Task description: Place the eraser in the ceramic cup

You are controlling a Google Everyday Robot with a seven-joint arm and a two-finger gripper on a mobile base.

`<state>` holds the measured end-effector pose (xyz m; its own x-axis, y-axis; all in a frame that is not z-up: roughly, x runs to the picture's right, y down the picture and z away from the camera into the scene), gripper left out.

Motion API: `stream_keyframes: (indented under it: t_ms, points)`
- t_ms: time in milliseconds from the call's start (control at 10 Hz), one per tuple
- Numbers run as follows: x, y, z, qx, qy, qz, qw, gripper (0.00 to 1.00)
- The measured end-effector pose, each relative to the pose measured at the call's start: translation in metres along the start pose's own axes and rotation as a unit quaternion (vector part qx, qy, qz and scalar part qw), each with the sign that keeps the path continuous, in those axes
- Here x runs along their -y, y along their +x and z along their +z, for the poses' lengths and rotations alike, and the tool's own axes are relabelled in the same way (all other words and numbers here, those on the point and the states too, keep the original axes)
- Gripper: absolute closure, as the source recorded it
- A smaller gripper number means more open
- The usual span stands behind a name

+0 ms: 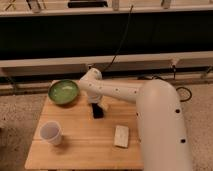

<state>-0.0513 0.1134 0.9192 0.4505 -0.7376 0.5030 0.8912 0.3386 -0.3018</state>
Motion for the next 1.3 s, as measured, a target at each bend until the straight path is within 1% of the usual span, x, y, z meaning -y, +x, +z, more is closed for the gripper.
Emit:
stream_keyframes:
  t_ms: [300, 400, 500, 600, 800, 900, 1000, 1100, 1200, 1300]
  points:
    - [0.005, -0.002, -0.001, -0.003, 0.001, -0.003, 1.0000, 0.20]
    - [0.004, -0.001, -0.001, -0.004, 0.002, -0.003, 1.0000, 0.23]
    - [0.003, 0.001, -0.001, -0.005, 0.002, -0.003, 1.0000, 0.31]
    - [0.003, 0.001, -0.001, -0.006, 0.002, -0.003, 1.0000, 0.43]
    - [0.004, 0.001, -0.002, -0.008, 0.004, -0.005, 1.0000, 0.63]
    - [0.004, 0.001, -0.002, -0.008, 0.004, -0.006, 0.9999, 0.68]
    - [0.004, 0.002, -0.002, -0.009, 0.004, -0.005, 0.9999, 0.79]
    - [0.004, 0.003, -0.004, -0.010, 0.005, -0.006, 0.9999, 0.88]
    - [0.006, 0.003, -0.009, -0.012, 0.007, -0.006, 0.9999, 0.96]
    - [0.008, 0.003, -0.024, -0.013, 0.008, -0.009, 0.9998, 1.00]
